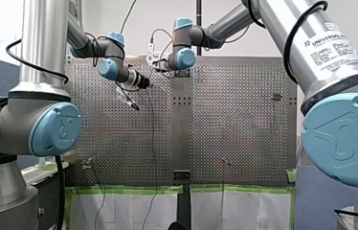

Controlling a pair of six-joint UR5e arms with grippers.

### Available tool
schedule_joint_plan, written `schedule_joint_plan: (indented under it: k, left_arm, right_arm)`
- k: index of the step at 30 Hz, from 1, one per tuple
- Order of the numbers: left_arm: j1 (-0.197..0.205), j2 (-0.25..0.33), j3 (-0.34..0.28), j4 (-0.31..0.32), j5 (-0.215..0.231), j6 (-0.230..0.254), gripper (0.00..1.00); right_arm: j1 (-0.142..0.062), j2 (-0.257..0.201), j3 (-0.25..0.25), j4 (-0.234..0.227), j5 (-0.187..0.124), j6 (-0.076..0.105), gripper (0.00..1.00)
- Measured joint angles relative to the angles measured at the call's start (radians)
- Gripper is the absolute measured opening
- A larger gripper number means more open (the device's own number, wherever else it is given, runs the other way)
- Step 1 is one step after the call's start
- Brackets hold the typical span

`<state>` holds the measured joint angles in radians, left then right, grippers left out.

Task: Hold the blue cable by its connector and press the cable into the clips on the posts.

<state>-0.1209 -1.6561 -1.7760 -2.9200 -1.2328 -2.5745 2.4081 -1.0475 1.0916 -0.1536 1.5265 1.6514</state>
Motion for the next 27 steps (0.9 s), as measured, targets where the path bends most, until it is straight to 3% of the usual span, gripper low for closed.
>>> schedule_joint_plan:
  k: [1, 2, 4, 8, 18, 27]
  left_arm:
    - [0.0, 0.0, 0.0, 0.0, 0.0, 0.008, 0.74]
    - [0.0, 0.0, 0.0, 0.0, 0.0, 0.017, 0.22]
    - [-0.002, 0.0, 0.0, 0.002, 0.003, 0.03, 0.18]
    - [-0.007, 0.0, 0.0, 0.016, 0.025, 0.06, 0.01]
    - [-0.006, 0.0, 0.0, 0.015, 0.041, 0.136, 0.01]
    - [0.009, 0.01, 0.0, -0.044, -0.019, 0.216, 0.01]
  right_arm:
    - [0.0, 0.0, 0.0, 0.0, 0.0, 0.0, 0.0]
    - [0.001, 0.0, 0.0, 0.0, 0.0, 0.0, 0.0]
    - [0.001, 0.0, 0.0, 0.0, 0.0, 0.0, 0.0]
    - [0.001, 0.001, 0.0, 0.0, 0.0, 0.001, 0.0]
    - [0.001, 0.003, 0.0, 0.0, 0.0, -0.002, 0.0]
    - [0.001, 0.005, 0.0, 0.001, -0.001, -0.004, 0.0]
